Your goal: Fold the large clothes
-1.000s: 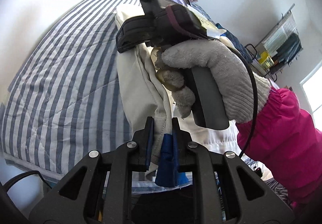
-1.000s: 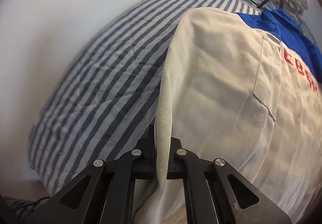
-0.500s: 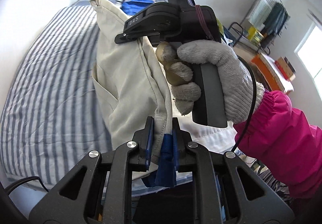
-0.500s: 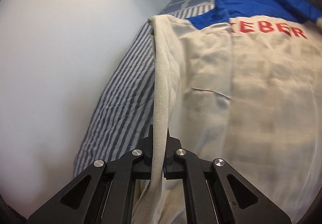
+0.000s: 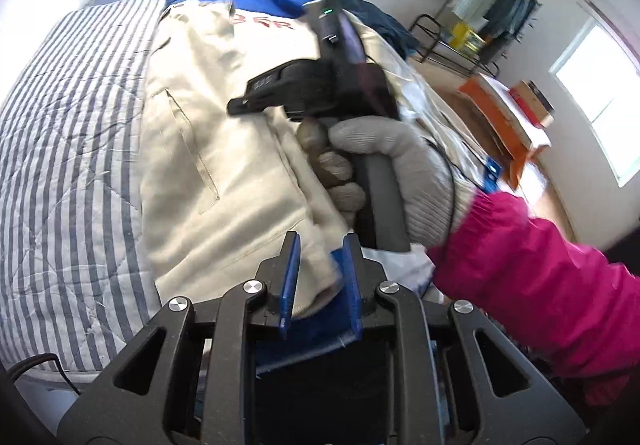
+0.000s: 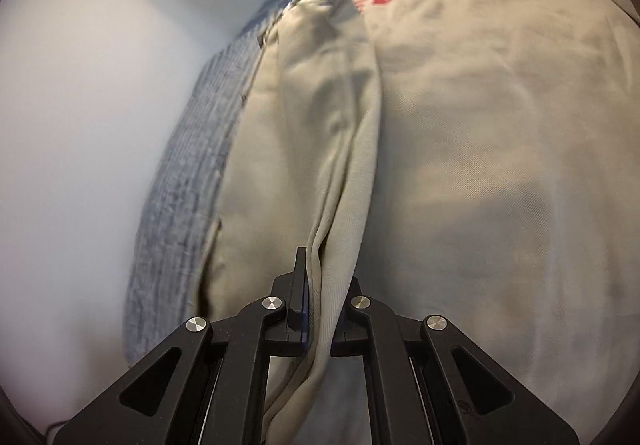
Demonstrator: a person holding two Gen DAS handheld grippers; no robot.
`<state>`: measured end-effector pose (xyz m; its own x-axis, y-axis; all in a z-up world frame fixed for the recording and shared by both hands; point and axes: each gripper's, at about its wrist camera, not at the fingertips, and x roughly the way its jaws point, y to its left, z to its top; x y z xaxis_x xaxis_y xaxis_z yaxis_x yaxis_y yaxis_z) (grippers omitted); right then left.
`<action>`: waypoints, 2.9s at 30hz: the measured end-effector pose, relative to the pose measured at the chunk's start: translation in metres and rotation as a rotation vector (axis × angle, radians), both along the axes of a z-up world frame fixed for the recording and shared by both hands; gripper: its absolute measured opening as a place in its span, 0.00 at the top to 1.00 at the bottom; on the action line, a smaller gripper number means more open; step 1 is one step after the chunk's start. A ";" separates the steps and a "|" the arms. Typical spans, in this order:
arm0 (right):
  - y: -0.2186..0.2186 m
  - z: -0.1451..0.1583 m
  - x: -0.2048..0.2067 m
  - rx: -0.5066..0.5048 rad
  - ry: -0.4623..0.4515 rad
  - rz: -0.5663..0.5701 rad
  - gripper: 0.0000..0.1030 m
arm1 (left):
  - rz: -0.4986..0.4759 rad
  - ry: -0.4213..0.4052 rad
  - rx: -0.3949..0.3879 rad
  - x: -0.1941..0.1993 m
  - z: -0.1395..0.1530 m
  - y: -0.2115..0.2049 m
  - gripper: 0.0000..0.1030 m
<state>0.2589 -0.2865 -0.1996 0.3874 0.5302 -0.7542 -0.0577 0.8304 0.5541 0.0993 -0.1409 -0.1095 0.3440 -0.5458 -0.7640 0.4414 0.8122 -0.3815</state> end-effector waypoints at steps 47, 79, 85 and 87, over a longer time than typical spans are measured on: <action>-0.043 0.071 -0.134 -0.206 -0.307 0.145 0.60 | 0.121 -0.107 0.023 -0.016 0.012 0.015 0.64; -0.409 0.039 -0.257 -0.042 -0.045 -0.754 0.54 | -0.006 -0.066 -0.024 0.044 0.057 -0.068 0.40; -0.437 0.015 -0.261 0.014 -0.006 -0.830 0.55 | -0.013 -0.070 -0.009 0.045 0.054 -0.073 0.39; -0.440 0.011 -0.257 0.014 -0.008 -0.831 0.55 | -0.018 -0.070 -0.003 0.044 0.052 -0.074 0.39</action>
